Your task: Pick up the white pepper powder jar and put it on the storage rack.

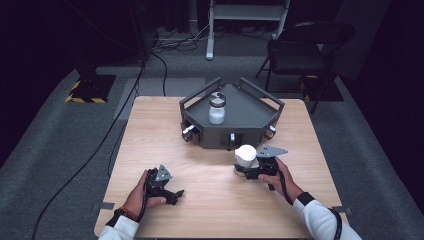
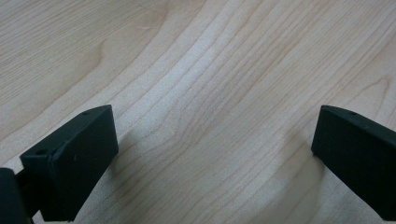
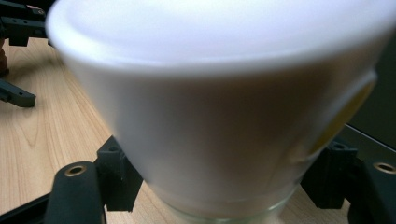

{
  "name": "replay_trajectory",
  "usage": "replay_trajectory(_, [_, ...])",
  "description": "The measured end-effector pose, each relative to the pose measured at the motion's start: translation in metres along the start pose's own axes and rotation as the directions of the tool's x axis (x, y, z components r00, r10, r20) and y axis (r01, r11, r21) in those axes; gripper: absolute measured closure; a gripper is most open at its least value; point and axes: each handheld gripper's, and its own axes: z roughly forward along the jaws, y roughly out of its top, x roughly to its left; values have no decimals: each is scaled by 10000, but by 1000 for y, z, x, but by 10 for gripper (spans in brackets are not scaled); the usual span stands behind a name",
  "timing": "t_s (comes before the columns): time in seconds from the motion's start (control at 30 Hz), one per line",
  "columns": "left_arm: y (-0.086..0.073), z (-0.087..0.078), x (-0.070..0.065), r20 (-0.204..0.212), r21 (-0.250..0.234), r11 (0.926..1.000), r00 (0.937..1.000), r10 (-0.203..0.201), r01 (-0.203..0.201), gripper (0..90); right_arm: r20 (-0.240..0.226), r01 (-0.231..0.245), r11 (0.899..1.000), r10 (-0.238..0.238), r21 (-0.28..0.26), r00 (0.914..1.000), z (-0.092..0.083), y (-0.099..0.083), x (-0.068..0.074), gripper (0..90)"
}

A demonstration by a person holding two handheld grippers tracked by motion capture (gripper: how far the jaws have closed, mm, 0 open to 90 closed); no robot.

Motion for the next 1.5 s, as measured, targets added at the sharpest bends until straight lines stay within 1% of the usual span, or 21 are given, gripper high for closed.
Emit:
replay_trajectory(0.33, [0,0,0,0,1,10000,10000,2,-2,1,288,144,9999,-144,29,9995,0,2,7,278])
replay_trajectory(0.47, [0,0,0,0,0,10000,10000,2,-2,1,316,126,9999,-123,-93,9994,-3,3,8,280])
replay_trajectory(0.57, [0,0,0,-1,0,10000,10000,2,-2,1,369,167,9997,-161,-174,9992,-8,5,11,282])
replay_trajectory(0.7, [0,0,0,0,-1,10000,10000,1,-1,1,491,150,9990,-130,-421,9987,-15,9,14,284])
replay_trajectory(0.83, [0,0,0,1,-1,10000,10000,0,0,1,721,126,9973,-74,-718,9974,-23,12,17,286])
replay_trajectory(0.9, [0,0,0,5,0,10000,10000,5,-5,1,931,179,9969,-107,-769,9956,-27,15,21,287])
replay_trajectory(1.2, [0,0,0,6,2,10000,10000,11,-11,1,1287,86,9922,76,-1246,9917,-43,26,25,289])
replay_trajectory(1.37, [0,0,0,5,1,10000,10000,11,-11,1,1554,15,9911,195,-1335,9877,-49,32,27,290])
replay_trajectory(1.43, [0,0,0,5,0,10000,10000,10,-10,1,1711,84,9915,141,-1301,9852,-51,35,30,290])
replay_trajectory(1.5, [0,0,0,5,0,10000,10000,9,-9,1,1739,32,9913,199,-1318,9846,-53,38,30,291])
